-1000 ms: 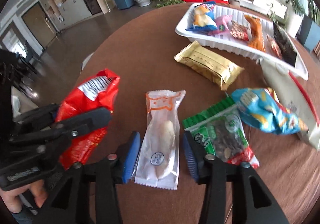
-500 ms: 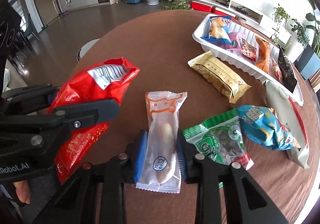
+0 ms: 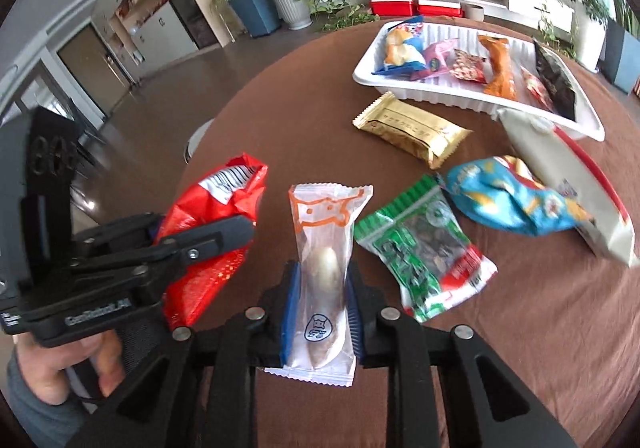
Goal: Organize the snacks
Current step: 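Lift the chip bag with the left tool toward the tray while the right tool carries the bread packet, then lower both packets into the tray and open both tools, then move both tools back over the remaining snacks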
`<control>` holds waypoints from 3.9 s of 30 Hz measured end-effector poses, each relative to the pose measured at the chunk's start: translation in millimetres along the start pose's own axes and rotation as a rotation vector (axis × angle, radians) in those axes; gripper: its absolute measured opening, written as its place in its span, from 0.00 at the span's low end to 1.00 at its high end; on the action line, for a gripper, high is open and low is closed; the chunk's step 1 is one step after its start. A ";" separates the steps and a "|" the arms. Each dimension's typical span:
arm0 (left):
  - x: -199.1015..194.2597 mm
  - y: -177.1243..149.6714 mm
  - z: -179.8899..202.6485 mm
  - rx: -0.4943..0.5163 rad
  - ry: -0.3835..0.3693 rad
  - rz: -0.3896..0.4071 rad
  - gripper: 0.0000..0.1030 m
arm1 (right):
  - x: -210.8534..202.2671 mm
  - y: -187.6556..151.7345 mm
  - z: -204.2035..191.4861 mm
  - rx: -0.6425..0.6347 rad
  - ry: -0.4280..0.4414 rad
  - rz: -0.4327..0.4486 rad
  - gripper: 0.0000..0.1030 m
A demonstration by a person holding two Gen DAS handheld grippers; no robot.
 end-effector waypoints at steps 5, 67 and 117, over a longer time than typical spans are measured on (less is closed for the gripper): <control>5.1 -0.1 17.0 0.027 -0.041 -0.014 0.34 | -23.8 -21.4 24.6 0.068 0.058 0.028 0.23; 169.8 300.8 47.0 0.157 0.081 -0.055 0.35 | -23.1 213.4 215.2 0.178 -0.101 0.033 0.24; 75.4 50.3 69.3 0.034 0.019 -0.025 0.99 | -88.9 -31.5 152.8 0.228 0.100 0.218 0.83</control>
Point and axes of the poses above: each gripper's, at about its wrist camera, not at the fingertips, and x roughly the way its jaws point, z to its right, y to its top, the point moved 1 cm from there along x, roughly the way its jaws point, and after that the axes turned 12 degrees about -z, right-handed, at the moved point
